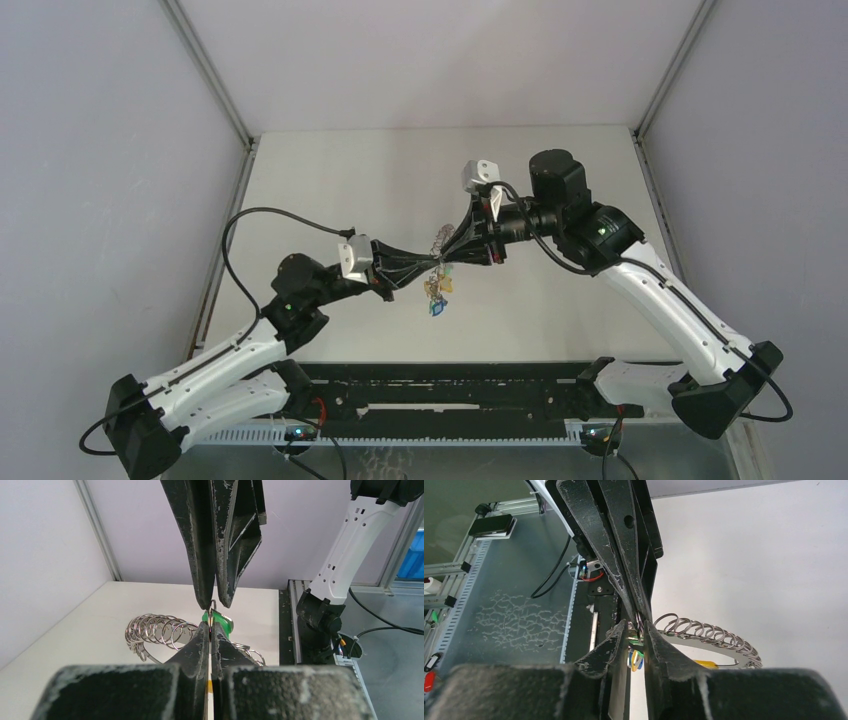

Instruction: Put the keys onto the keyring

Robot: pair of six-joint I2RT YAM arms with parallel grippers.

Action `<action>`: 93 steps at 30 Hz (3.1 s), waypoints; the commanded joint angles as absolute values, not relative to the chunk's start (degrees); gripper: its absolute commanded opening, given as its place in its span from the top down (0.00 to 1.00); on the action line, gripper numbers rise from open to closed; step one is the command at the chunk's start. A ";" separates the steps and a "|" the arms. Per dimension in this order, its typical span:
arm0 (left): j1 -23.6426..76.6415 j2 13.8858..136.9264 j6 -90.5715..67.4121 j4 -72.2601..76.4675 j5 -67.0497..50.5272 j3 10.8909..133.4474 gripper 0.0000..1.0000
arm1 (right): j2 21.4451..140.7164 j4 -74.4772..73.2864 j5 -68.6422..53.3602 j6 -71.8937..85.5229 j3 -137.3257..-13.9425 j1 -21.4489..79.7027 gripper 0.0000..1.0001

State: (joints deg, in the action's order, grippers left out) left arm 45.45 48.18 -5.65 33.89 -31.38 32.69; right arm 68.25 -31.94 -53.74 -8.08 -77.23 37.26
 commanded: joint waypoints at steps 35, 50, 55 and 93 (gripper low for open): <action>45.45 43.50 -8.73 44.45 -26.53 30.35 1.00 | 66.96 -36.53 -49.41 -9.45 -80.62 36.29 0.91; 45.44 45.47 -10.53 44.39 -30.38 31.92 1.00 | 67.35 -30.61 -58.01 -15.90 -79.89 36.64 0.70; 45.44 45.96 -10.64 44.43 -30.65 32.16 1.00 | 68.69 -32.35 -58.33 -17.92 -79.89 36.83 0.69; 45.41 44.98 -7.37 37.18 -30.15 32.06 0.99 | 71.81 -51.35 -46.21 -29.67 -88.15 39.03 1.00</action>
State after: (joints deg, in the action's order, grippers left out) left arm 45.50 47.09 -9.43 37.43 -29.15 30.70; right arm 71.68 -46.17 -51.05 -26.68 -83.61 38.02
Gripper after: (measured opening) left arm 0.030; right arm 0.003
